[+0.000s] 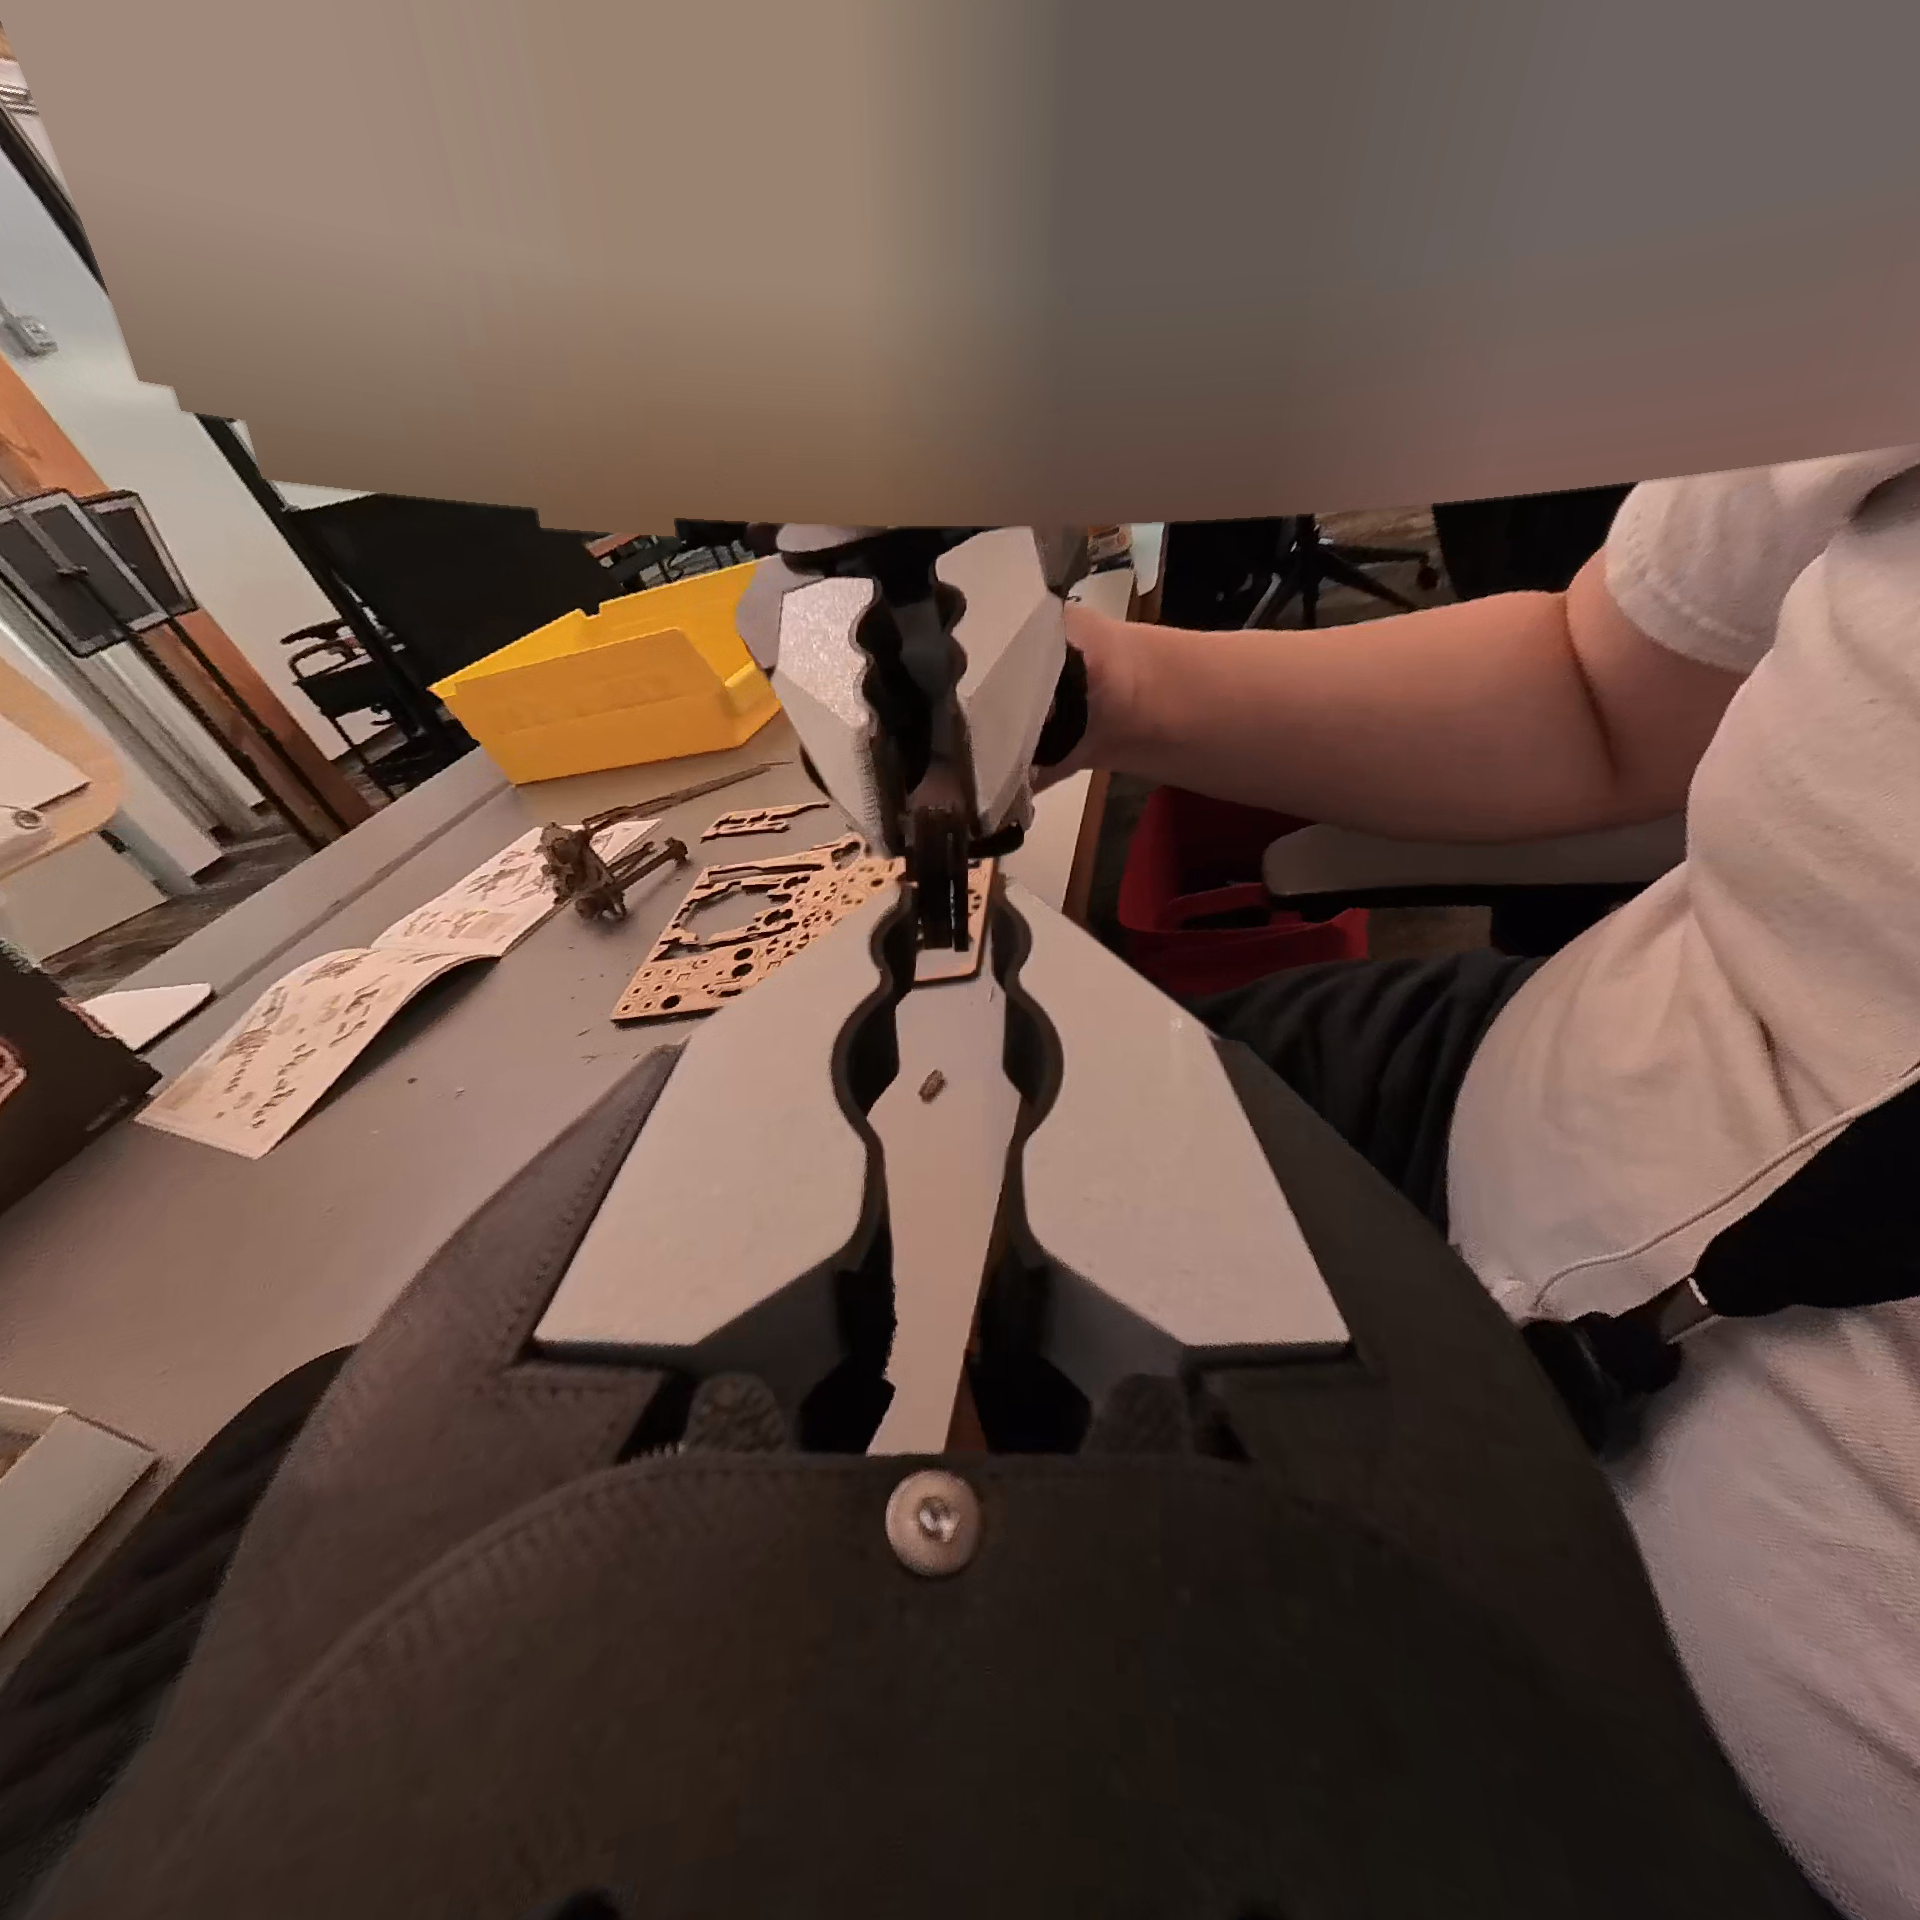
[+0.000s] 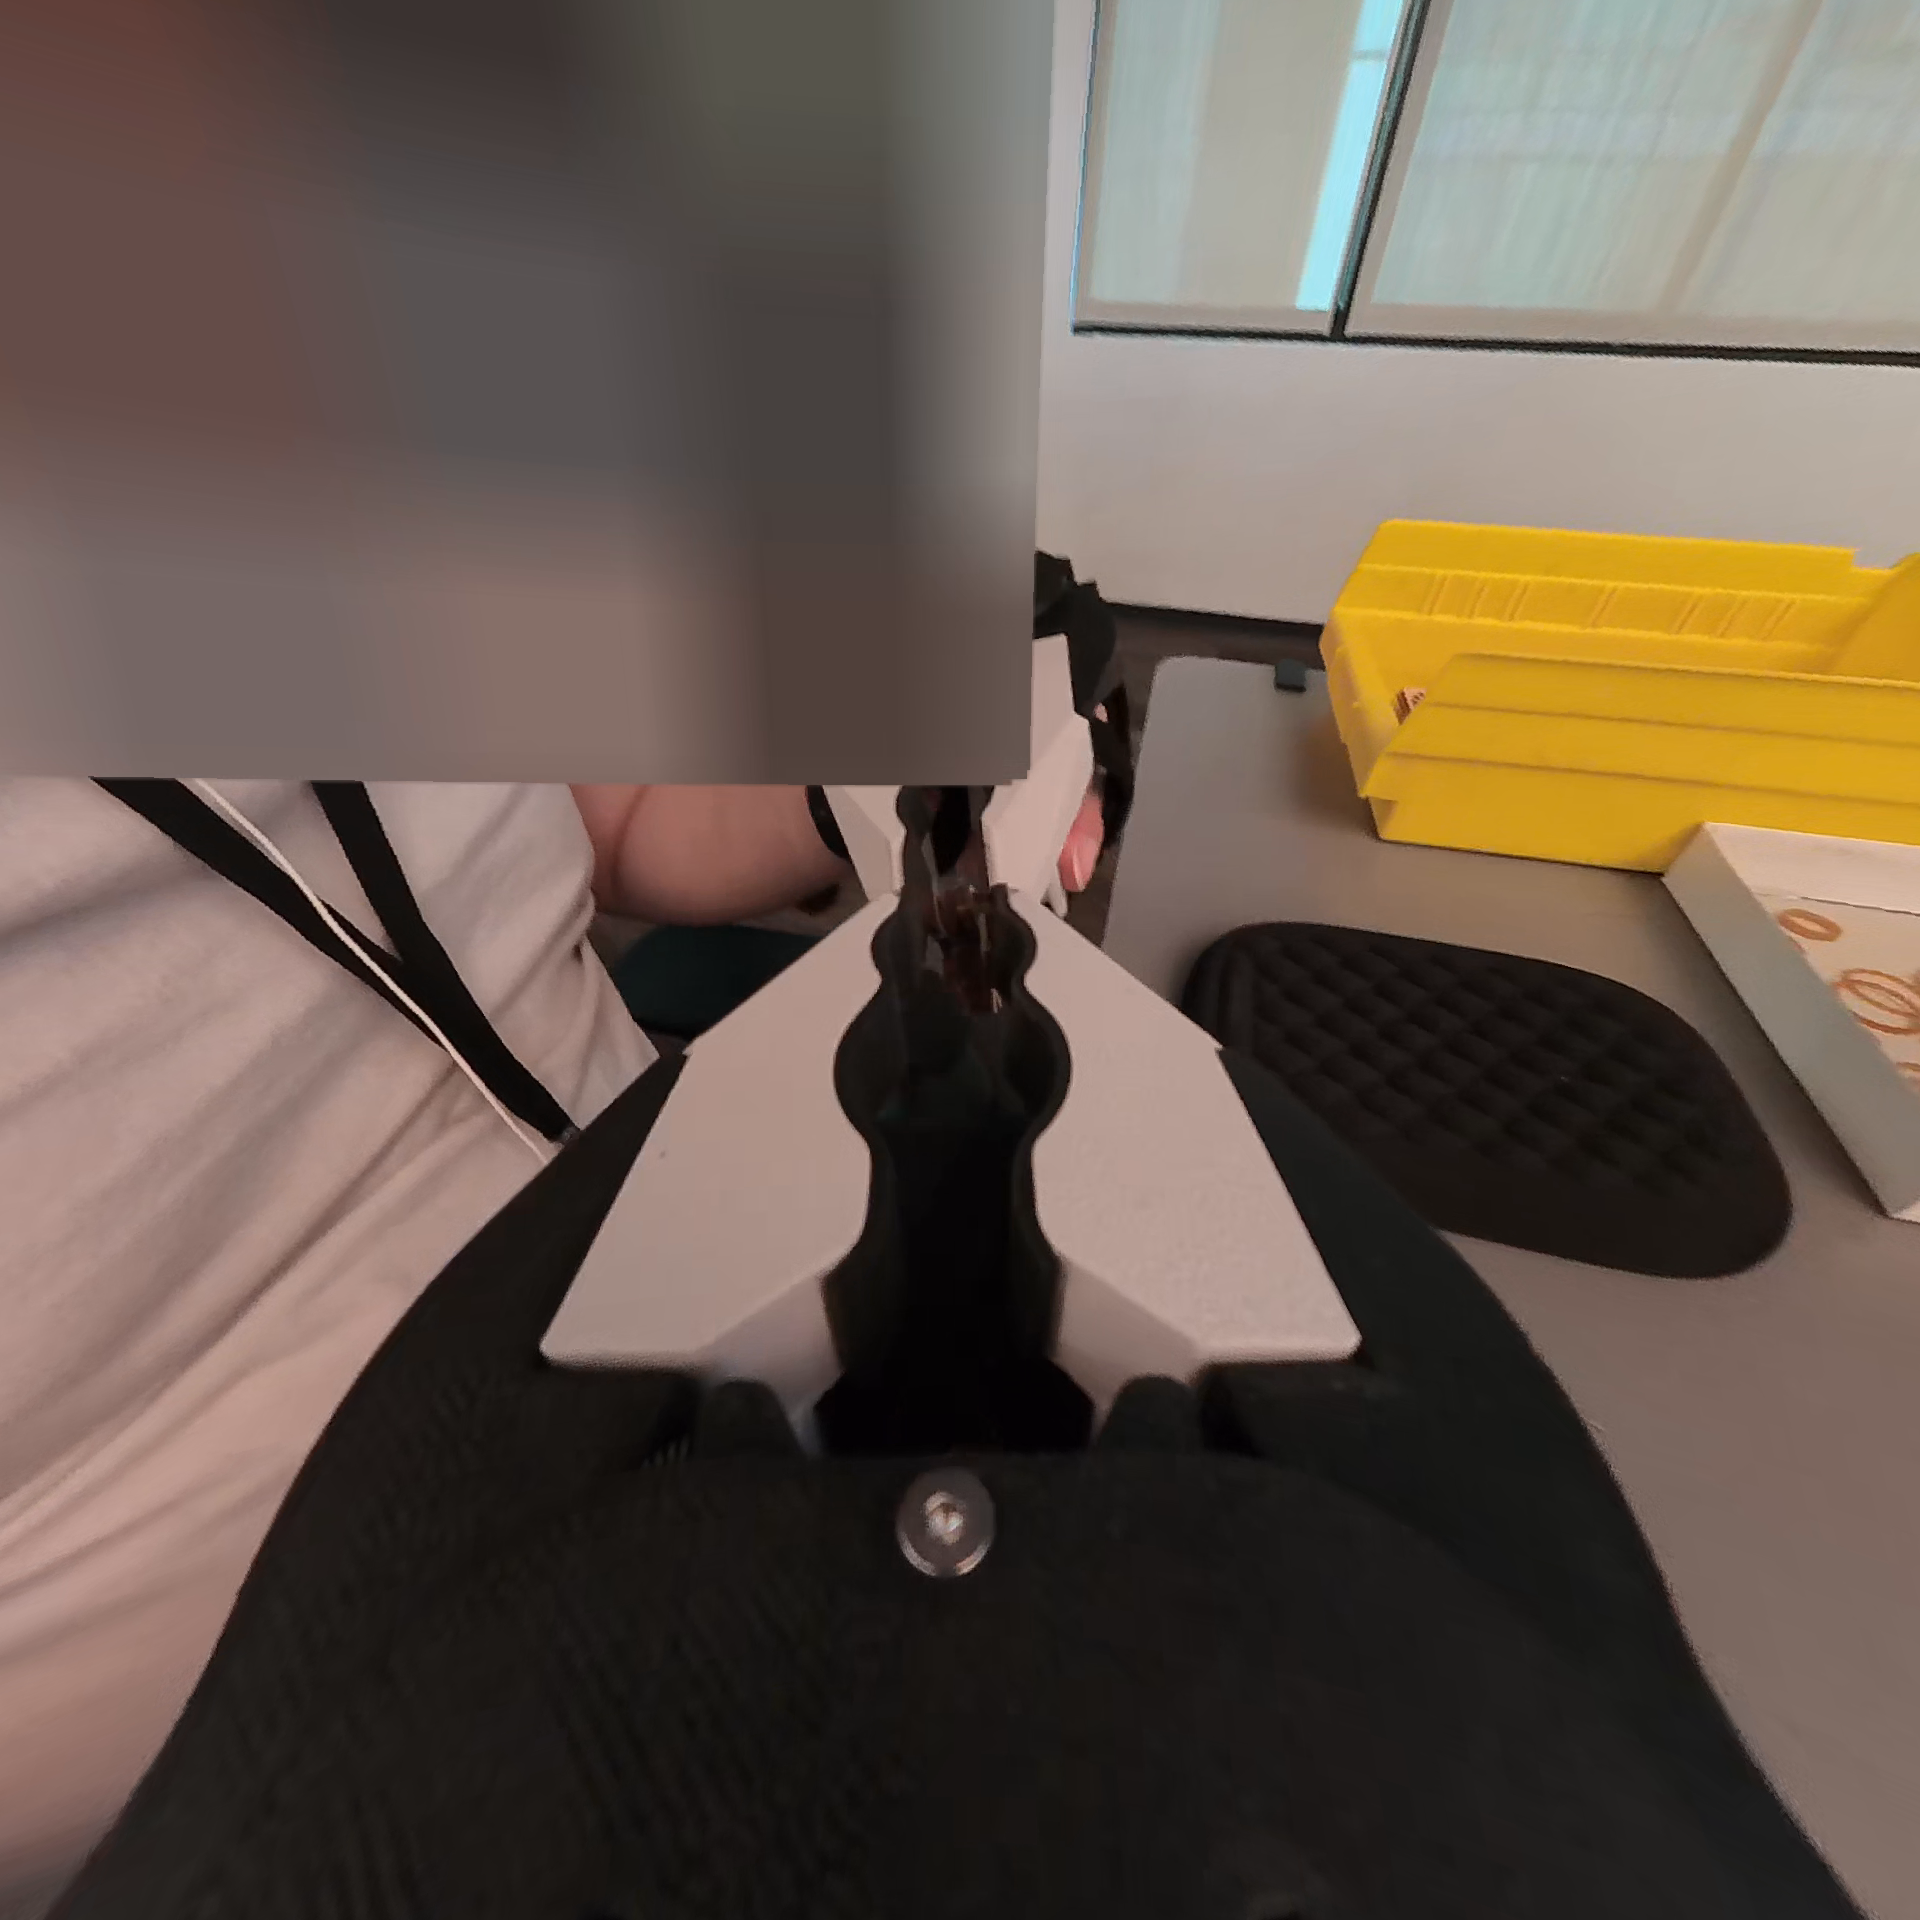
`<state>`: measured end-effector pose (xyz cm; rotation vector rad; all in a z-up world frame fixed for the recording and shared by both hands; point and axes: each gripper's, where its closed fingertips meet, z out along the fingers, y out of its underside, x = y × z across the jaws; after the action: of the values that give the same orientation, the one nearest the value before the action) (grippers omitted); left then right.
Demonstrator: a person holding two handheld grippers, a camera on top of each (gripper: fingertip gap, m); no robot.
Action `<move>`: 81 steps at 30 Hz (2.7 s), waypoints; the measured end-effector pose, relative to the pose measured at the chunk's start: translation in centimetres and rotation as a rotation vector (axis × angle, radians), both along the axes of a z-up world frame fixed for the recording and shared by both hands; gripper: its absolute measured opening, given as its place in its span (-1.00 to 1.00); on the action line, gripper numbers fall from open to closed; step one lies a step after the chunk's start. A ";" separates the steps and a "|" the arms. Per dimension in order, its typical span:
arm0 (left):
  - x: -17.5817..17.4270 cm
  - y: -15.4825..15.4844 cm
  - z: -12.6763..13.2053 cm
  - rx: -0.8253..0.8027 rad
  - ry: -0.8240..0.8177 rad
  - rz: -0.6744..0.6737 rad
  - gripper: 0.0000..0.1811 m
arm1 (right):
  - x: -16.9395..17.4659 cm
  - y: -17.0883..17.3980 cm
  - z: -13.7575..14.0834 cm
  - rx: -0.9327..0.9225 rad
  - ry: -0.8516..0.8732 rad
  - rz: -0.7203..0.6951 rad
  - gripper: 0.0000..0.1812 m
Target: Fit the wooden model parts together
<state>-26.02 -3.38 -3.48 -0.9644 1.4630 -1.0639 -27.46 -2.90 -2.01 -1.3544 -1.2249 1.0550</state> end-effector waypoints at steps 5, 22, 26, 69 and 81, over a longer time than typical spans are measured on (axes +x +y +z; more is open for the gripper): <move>-0.2 0.2 0.5 -0.054 -0.041 -0.024 -0.93 | -0.2 0.1 0.4 -0.041 0.067 0.004 -0.87; -0.2 0.9 0.5 0.060 -0.052 0.097 -0.94 | -0.1 1.5 0.0 0.257 -0.142 -0.223 -0.76; -0.2 0.9 0.6 0.080 -0.051 0.115 -0.94 | 0.1 1.3 0.3 0.225 -0.119 -0.222 -0.79; 0.3 -0.1 -0.3 -0.288 -0.006 -0.044 -0.93 | 0.6 0.1 -0.3 -0.067 -0.029 -0.090 -0.92; 0.4 -0.2 -0.3 -0.367 0.004 -0.062 -0.94 | 0.7 0.1 -0.5 -0.076 -0.031 -0.075 -0.92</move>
<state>-25.66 -3.54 -3.81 -1.1817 1.3326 -1.4085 -26.81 -2.78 -2.48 -1.4691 -1.1578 1.0400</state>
